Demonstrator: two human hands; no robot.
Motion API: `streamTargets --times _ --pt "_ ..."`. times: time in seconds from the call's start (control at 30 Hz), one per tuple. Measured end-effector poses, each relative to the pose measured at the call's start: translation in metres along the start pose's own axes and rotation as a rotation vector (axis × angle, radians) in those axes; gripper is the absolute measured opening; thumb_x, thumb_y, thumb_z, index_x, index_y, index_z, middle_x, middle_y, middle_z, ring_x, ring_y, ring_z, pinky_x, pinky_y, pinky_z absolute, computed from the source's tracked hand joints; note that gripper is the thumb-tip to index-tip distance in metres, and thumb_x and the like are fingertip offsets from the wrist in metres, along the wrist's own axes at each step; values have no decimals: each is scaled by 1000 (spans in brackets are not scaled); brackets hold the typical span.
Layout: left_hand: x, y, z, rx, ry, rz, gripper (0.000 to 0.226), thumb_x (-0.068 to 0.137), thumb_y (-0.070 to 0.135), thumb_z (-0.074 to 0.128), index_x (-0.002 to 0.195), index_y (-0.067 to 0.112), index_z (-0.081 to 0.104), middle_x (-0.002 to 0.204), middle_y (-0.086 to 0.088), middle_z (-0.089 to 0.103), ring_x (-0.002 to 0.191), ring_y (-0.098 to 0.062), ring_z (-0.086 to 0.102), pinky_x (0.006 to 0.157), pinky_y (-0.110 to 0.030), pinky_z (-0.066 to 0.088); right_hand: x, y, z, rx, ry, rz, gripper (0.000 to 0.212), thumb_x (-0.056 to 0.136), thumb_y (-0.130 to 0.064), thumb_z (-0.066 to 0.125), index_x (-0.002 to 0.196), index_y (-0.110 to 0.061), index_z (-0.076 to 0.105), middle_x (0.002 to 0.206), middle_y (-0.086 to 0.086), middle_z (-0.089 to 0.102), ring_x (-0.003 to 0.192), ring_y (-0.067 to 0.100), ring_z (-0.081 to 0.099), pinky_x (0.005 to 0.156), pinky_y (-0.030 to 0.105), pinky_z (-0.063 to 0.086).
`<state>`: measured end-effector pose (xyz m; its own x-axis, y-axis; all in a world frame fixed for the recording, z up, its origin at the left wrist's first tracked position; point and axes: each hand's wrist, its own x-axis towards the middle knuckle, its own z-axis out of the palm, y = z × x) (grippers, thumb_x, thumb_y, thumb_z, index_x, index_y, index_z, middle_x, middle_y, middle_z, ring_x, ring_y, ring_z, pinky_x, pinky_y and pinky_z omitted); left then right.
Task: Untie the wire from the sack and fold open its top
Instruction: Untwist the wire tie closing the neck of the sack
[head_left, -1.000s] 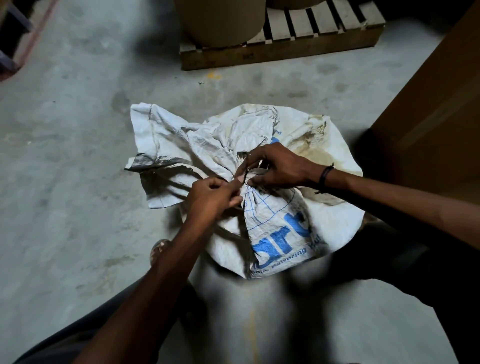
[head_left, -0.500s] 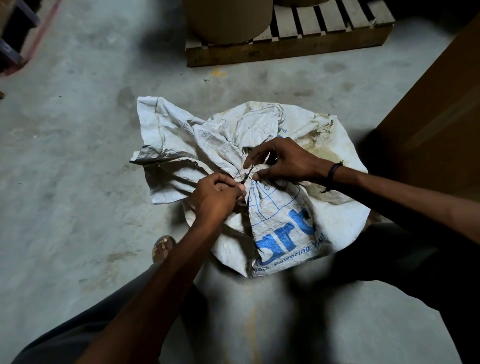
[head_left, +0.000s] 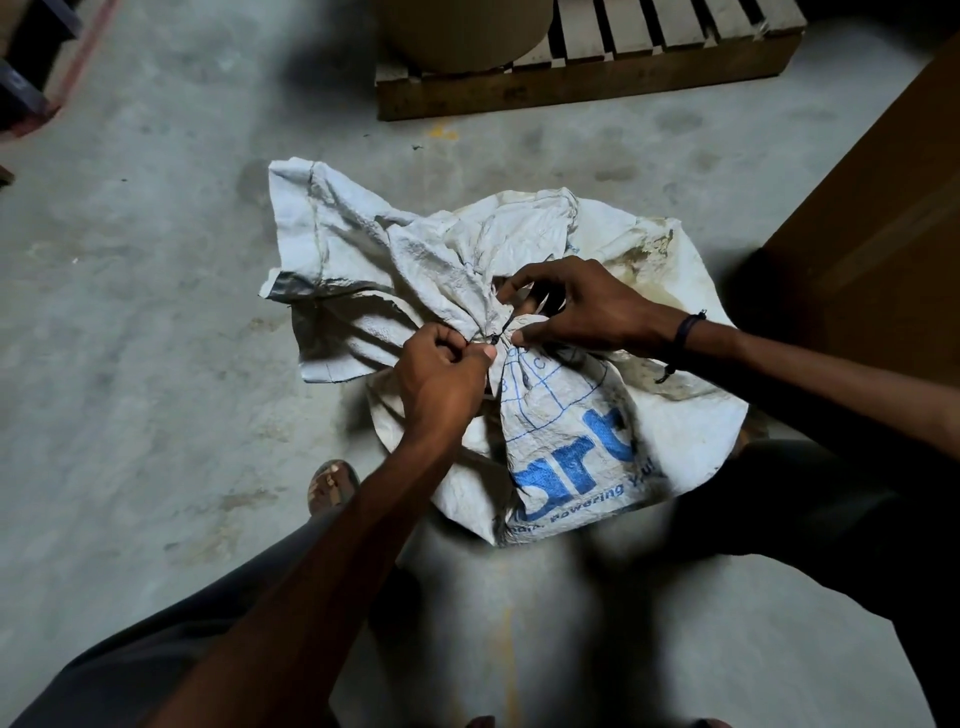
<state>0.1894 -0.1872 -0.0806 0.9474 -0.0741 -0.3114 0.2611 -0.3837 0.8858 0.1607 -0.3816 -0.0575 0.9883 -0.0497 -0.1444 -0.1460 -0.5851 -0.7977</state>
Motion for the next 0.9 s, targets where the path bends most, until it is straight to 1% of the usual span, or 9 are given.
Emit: streamTargets --times 0.1,0.23,0.3,0.33,0.4,0.5,0.57,0.73,0.9 --pt "0 0 -2 -40 -11 46 39 80 7 85 71 19 49 80 -28 68 71 -21 58 68 -39 51 -1 -1 -2 42 38 19 35 79 -25 89 111 -20 76 88 1 74 70 2 59 70 15 47" --pt "-2 0 -2 -112 -4 77 43 79 9 86 66 19 46 71 -18 60 69 -19 51 69 -36 46 -5 -4 -5 59 79 -21 14 87 -19 82 97 -10 76 86 9 78 71 10 64 71 22 49" --pt "-1 0 -1 -141 -15 78 43 79 7 86 66 18 46 70 -17 59 71 -19 53 70 -36 46 -6 -5 -6 15 72 -53 10 88 -17 81 95 -11 77 87 8 79 75 19 71 72 30 53" --pt "-1 0 -1 -139 -26 84 43 79 7 86 67 17 47 71 -20 61 72 -19 55 70 -36 47 -6 -5 -7 -13 65 -69 9 88 -17 81 95 -13 78 87 5 79 77 20 73 73 31 54" --pt "0 -1 0 -109 -54 102 38 81 7 85 69 17 50 78 -27 70 71 -18 61 70 -35 50 -6 -6 -9 -66 54 -102 9 88 -17 81 96 -14 78 87 0 80 77 10 74 73 21 53" --pt "2 -3 3 -120 -95 96 33 83 -5 79 74 18 56 83 -13 78 76 -7 75 73 -30 56 -5 -7 -10 -159 41 -148 10 88 -16 80 97 -14 78 87 -3 80 76 -3 70 70 4 47" --pt "4 -6 4 -143 -112 92 35 83 -12 75 76 17 57 84 -7 78 81 -5 78 76 -31 59 -4 -7 -10 -211 26 -171 9 87 -17 80 96 -15 79 87 -4 80 73 -7 68 70 2 45" --pt "0 -12 8 -163 -111 88 36 82 -13 75 76 16 54 81 -3 78 77 -4 77 77 -28 60 -1 -7 -5 -351 -26 -196 4 90 -15 75 94 -14 75 87 3 78 75 11 63 72 25 46" --pt "-2 -8 7 -134 -88 106 36 79 -9 80 77 17 55 81 -5 77 69 -1 75 69 -21 58 -3 -9 -5 -387 -137 -226 9 91 -1 61 93 -7 67 85 4 71 74 16 57 70 27 41"
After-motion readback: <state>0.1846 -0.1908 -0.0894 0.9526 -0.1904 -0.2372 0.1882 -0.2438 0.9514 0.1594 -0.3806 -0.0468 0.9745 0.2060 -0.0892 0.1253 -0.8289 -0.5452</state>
